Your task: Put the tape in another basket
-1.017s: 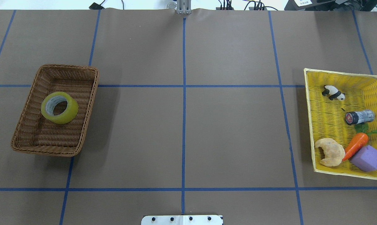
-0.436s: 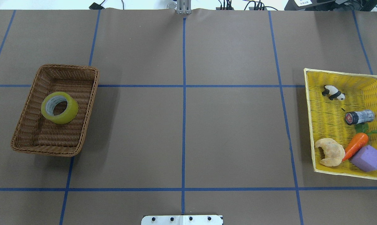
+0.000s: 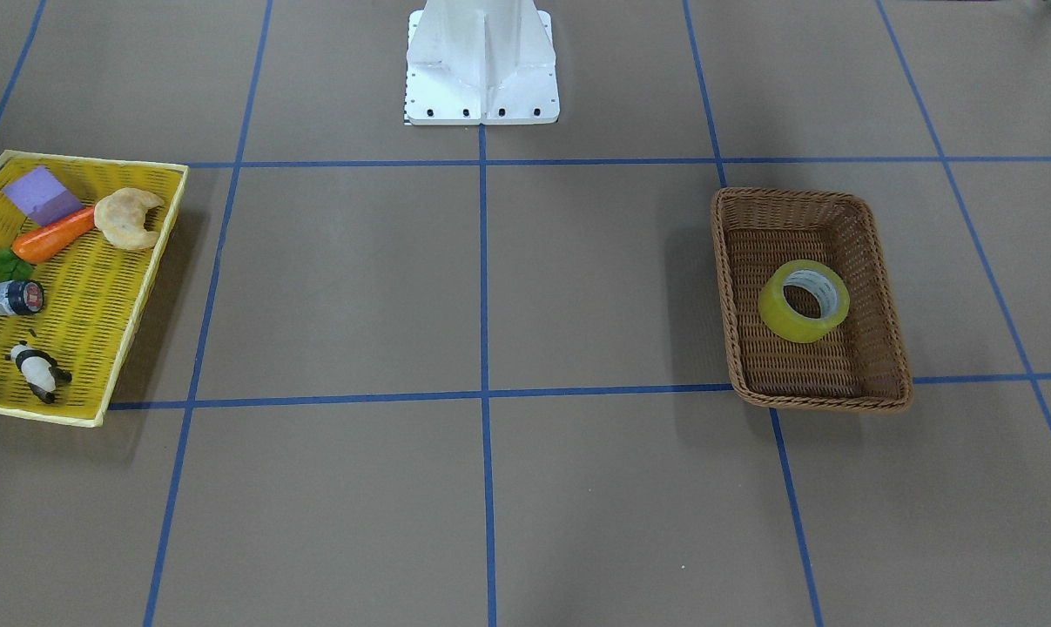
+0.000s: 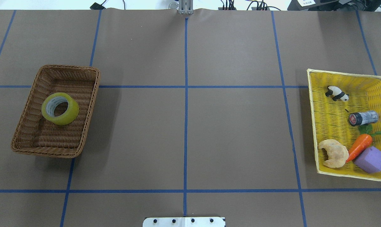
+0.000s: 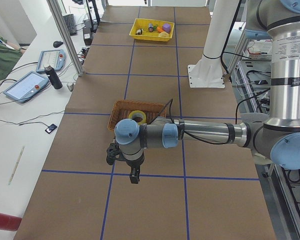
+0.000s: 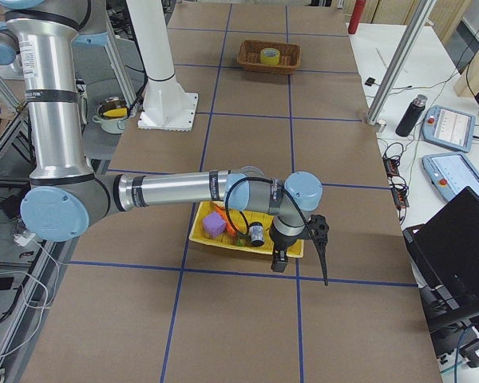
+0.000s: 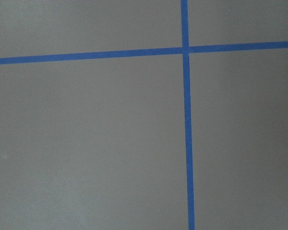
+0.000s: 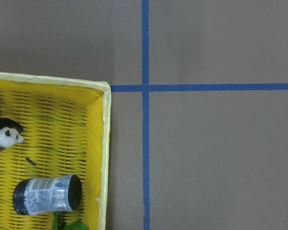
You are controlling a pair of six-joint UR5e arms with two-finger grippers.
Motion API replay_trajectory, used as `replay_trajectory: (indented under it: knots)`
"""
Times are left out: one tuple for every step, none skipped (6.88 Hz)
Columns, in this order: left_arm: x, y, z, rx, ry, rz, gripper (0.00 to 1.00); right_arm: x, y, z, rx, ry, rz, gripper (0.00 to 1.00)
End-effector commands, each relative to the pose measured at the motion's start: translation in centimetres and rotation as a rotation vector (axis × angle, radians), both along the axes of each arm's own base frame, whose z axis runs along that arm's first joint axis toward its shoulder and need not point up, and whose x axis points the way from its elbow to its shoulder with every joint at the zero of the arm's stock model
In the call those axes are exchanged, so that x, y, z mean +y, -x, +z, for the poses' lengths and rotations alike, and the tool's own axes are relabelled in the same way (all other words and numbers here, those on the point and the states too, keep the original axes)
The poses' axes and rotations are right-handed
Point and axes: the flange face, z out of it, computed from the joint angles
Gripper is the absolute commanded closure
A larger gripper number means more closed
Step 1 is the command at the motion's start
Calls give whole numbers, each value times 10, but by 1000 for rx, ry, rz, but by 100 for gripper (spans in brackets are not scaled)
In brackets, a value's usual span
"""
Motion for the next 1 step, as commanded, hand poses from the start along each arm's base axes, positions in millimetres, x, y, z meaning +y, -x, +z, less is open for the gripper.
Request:
replay_trajectory:
  knots:
    - [0,0,0,1,-1,1,2,-1,-2,0,1,0,3,0]
